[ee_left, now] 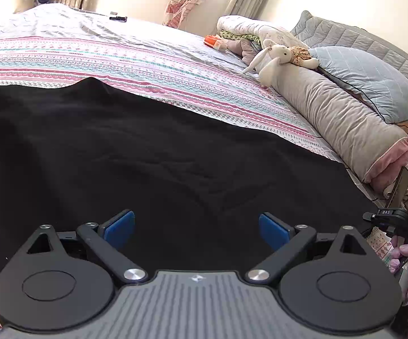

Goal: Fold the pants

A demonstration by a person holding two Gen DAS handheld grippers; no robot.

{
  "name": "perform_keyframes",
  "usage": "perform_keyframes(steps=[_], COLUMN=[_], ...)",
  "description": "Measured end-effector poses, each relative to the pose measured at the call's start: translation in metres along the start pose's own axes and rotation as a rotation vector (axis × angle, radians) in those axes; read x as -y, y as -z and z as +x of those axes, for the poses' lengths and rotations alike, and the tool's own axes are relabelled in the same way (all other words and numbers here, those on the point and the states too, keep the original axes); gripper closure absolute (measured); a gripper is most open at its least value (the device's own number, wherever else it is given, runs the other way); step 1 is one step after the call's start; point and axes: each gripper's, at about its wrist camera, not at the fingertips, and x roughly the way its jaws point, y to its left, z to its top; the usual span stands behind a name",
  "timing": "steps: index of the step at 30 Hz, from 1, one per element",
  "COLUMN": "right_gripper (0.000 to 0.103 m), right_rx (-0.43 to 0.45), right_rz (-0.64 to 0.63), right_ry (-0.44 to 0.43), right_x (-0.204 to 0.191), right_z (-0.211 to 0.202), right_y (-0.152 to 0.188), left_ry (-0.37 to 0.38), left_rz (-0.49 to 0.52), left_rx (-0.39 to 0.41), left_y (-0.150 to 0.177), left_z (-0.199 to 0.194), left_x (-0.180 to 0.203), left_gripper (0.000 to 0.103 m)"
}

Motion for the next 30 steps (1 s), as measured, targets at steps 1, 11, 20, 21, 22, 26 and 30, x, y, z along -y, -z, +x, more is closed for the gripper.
perform_keyframes(steps=[1, 11, 20, 21, 22, 26, 30], right_gripper=[0.095, 0.096, 0.096, 0.096, 0.096, 0.096, 0.097], right_rx=[0.0, 0.058, 0.074, 0.071, 0.067, 0.028, -0.005], right_rz=[0.023, -0.004, -0.371, -0.443, -0.511, -0.774, -0.946], right_ry=[-0.016, -0.155, -0.317, -0.342, -0.367, -0.483, -0.564], right_x=[0.003, -0.011, -0.108, -0.124, -0.137, -0.182, -0.206], right_z=[-0.001, -0.018, -0.027, -0.03, -0.033, -0.048, -0.06], right_y=[0.0, -0.008, 0.011, 0.02, 0.028, 0.07, 0.105], left_ry=[0.004, 0.042, 0.202, 0.217, 0.231, 0.292, 0.353], left_rz=[-0.015, -0.111, -0.168, -0.172, -0.176, -0.226, -0.325], left_rx=[-0.009, -0.049, -0.065, -0.067, -0.07, -0.086, -0.109], left_y=[0.0, -0.005, -0.008, -0.009, -0.009, -0.01, -0.011], left_z=[0.001, 0.017, 0.032, 0.034, 0.035, 0.043, 0.052], left_x=[-0.002, -0.005, 0.0, 0.001, 0.002, 0.001, -0.007], left_gripper=[0.0, 0.0, 0.001, 0.001, 0.002, 0.008, 0.019])
